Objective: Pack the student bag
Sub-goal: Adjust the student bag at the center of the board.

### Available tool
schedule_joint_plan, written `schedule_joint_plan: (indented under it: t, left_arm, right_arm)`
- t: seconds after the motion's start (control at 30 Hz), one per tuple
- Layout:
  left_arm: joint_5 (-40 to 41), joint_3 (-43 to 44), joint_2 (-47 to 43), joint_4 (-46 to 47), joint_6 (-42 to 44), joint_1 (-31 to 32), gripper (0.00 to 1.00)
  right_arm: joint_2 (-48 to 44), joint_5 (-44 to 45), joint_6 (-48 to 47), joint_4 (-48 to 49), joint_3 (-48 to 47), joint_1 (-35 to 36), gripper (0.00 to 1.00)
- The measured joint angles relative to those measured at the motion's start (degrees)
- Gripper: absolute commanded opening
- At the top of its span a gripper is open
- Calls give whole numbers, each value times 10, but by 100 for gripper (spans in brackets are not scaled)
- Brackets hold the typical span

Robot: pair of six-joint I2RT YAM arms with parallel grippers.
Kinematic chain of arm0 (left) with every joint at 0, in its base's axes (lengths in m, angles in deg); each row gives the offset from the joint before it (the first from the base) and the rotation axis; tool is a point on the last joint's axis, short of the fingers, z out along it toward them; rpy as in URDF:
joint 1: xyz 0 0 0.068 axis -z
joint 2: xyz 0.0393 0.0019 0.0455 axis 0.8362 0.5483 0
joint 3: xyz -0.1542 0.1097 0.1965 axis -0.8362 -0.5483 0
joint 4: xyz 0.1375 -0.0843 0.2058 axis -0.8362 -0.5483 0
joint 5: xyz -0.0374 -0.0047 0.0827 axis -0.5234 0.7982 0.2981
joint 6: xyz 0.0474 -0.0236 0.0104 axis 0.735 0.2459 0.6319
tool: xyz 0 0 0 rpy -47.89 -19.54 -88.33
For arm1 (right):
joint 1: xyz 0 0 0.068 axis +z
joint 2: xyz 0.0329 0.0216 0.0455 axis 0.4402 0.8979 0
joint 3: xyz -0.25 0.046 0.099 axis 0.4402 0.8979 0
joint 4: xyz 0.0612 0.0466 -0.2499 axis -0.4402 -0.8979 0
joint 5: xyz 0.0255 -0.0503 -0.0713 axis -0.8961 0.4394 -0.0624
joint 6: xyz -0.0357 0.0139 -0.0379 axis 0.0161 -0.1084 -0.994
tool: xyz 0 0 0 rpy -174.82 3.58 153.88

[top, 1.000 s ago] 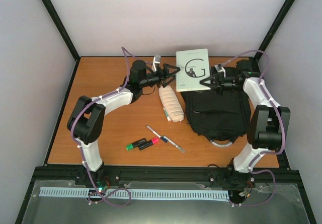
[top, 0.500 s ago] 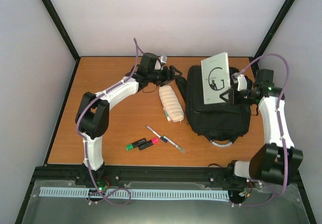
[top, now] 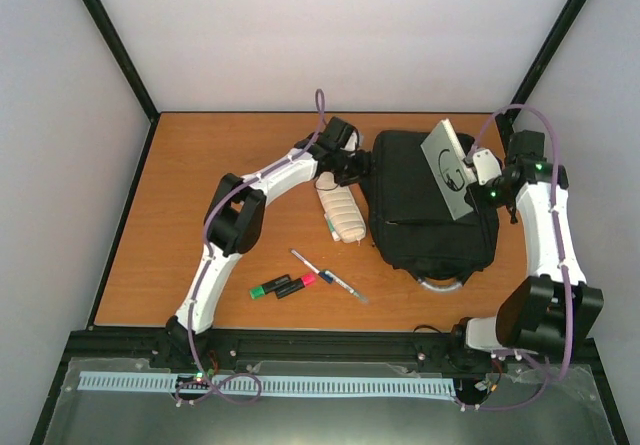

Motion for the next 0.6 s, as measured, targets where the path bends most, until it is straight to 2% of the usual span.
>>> schedule_joint_plan:
  t: [0.2, 0.33, 0.37, 0.4, 0.43, 0.53, 0.6]
  left_arm:
    - [3, 59, 52, -26, 1, 1, 54]
    - [-6, 80, 79, -26, -2, 1, 44]
    - [-9, 84, 83, -26, -3, 1, 40]
    - [-11, 90, 87, -26, -4, 1, 35]
    - [-14, 98, 91, -27, -3, 1, 29]
    - [-20, 119, 102, -26, -5, 2, 10]
    - [-21, 125, 106, -25, -6, 2, 2]
  right_arm:
    - [53, 38, -25, -24, -32, 0, 3]
    - [66, 46, -33, -35, -30, 3, 11]
    - [68, 48, -34, -35, -28, 5, 10]
    - [69, 49, -36, -34, -26, 6, 4]
    - [71, 49, -38, -33, -24, 8, 3]
    - [76, 48, -40, -30, -17, 10, 3]
    - [76, 47, -37, -24, -15, 11, 3]
